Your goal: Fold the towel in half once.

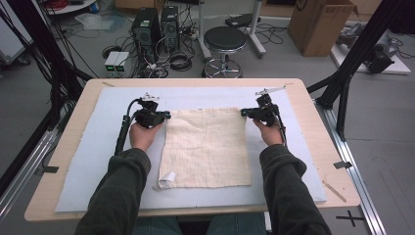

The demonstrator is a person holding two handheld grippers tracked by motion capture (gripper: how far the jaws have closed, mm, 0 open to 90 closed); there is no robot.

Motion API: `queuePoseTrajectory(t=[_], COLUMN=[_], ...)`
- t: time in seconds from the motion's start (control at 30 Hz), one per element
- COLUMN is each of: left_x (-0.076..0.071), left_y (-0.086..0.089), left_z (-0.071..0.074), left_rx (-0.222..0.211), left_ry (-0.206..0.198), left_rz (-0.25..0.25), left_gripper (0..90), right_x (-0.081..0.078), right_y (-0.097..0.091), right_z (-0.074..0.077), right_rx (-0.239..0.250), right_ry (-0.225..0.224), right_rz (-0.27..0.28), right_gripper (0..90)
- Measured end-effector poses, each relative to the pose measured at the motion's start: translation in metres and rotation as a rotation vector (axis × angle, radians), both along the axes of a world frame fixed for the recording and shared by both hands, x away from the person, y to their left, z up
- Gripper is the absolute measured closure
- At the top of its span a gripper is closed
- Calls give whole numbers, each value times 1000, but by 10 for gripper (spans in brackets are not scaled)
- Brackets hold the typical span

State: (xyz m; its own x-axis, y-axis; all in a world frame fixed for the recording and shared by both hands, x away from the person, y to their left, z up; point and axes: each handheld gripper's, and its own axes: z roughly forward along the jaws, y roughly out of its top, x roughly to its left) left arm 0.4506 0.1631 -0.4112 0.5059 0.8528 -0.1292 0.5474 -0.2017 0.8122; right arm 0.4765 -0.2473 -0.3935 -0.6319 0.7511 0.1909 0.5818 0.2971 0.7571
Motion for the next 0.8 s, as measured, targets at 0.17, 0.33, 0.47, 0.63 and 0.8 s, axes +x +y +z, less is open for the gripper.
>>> queuePoseTrajectory(t=[0.17, 0.33, 0.47, 0.63, 0.8], left_x=[-7, -14, -18, -22, -25], left_y=[0, 3, 6, 8, 11], left_z=[8, 11, 10, 10, 13], left_rx=[-19, -30, -32, -38, -45], left_ry=[-15, -28, -25, -26, -31], left_rz=[-16, -22, -19, -22, -26], left_gripper=[875, 875, 875, 875, 876], right_x=[-4, -11, -15, -17, -19], right_y=[-4, -7, -8, -6, -5], right_z=[6, 12, 14, 14, 15], right_rx=[32, 57, 65, 64, 68], right_ry=[-12, -25, -32, -27, -28], right_rz=[13, 34, 44, 54, 59], right_gripper=[836, 836, 836, 840, 842])
